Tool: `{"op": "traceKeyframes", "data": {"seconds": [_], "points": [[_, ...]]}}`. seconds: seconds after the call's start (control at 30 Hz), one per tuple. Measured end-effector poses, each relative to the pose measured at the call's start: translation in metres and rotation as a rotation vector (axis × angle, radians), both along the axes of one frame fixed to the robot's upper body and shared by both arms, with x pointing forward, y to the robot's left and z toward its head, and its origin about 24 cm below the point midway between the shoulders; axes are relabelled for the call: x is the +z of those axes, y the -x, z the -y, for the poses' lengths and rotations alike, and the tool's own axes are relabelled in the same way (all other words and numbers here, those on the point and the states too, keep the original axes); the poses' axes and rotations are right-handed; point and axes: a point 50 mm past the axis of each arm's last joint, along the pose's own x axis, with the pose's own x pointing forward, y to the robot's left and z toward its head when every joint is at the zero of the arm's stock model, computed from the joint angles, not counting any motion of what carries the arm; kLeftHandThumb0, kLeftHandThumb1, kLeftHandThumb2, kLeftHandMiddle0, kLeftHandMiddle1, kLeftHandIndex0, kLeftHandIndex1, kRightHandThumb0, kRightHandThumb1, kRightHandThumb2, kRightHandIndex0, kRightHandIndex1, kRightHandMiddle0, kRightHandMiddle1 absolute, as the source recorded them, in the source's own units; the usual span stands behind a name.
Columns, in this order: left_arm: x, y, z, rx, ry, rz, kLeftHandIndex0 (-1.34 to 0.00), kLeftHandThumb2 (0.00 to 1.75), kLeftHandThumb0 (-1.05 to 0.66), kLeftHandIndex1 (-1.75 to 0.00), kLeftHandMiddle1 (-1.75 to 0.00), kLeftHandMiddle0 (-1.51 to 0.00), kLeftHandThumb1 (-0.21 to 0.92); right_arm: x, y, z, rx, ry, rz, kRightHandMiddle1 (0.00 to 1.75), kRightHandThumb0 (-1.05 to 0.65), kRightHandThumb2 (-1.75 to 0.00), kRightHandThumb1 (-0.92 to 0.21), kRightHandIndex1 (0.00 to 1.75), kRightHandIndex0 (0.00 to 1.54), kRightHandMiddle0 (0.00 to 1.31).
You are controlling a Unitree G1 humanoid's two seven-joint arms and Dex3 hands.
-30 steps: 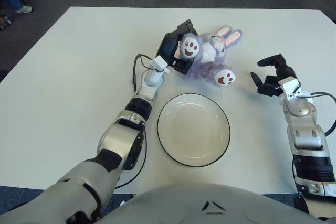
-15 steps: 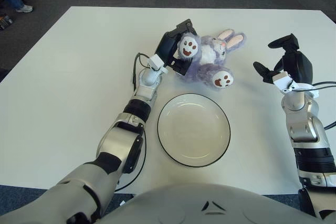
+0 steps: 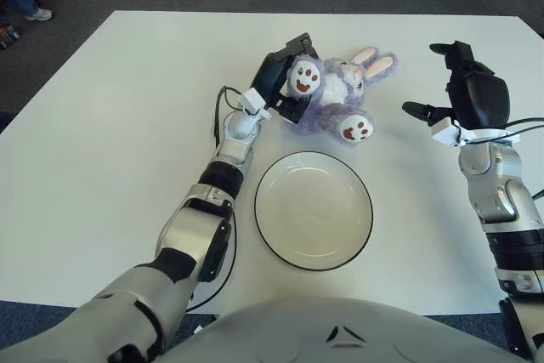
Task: Put the doll into the plate.
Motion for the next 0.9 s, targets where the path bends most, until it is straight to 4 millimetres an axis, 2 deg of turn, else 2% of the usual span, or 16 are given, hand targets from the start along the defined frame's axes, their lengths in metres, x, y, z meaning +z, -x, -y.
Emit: {"op": "traceKeyframes", "data": {"seconds": [0.13,0.2,0.33,0.43,0.47,0.6,0.7,0.9], "points": [[0.0,0.0,0.001,-0.003,0.002,-0.004,-0.67,1.54,0.0,-1.7,-1.72,-0.67,0.1,0.003,-0.003,-0.003,0.03,0.04,0.005,0.16,-0.83,-0.69,-0.49,1.0,0.0,0.0],[0.0,0.0,0.002,-0.004,0.003,-0.004,-0.67,1.54,0.0,-1.7,-1.72,-0.67,0.1,0.003,-0.005,-0.004,0.042,0.059,-0.001,0.11,-0.84,-0.68,-0.5,0.86,0.0,0.0],[0.0,0.0,0.002,-0.006,0.002,-0.004,-0.67,1.54,0.0,-1.7,-1.72,-0.67,0.1,0.004,-0.009,-0.006,0.083,0.081,-0.034,0.09,-0.83,-0.68,-0.49,0.74,0.0,0.0],[-0.001,0.001,0.003,-0.009,0.003,-0.005,-0.67,1.53,0.0,-1.7,-1.72,-0.67,0.1,0.005,-0.013,-0.009,0.114,0.081,-0.064,0.08,-0.82,-0.69,-0.47,0.55,0.0,0.0],[-0.001,0.001,0.003,-0.01,0.003,-0.005,-0.67,1.53,-0.01,-1.7,-1.72,-0.67,0.1,0.006,-0.014,-0.01,0.129,0.08,-0.082,0.05,-0.83,-0.7,-0.48,0.41,0.0,0.0],[-0.001,0.001,0.005,-0.015,0.001,-0.005,-0.66,1.52,-0.01,-1.69,-1.72,-0.66,0.11,0.006,-0.019,-0.015,0.179,0.076,-0.153,0.01,-0.85,-0.7,-0.48,0.18,0.0,0.0],[-0.001,0.002,0.008,-0.021,0.0,-0.005,-0.66,1.52,-0.01,-1.69,-1.72,-0.66,0.11,0.007,-0.022,-0.019,0.205,0.076,-0.186,0.0,-0.86,-0.69,-0.48,0.11,0.0,0.0],[-0.003,0.005,0.012,-0.031,0.011,0.0,-0.65,1.5,-0.01,-1.69,-1.72,-0.65,0.13,0.009,-0.028,-0.029,0.255,0.089,-0.24,0.0,-0.88,-0.69,-0.48,0.08,0.01,0.0]]}}
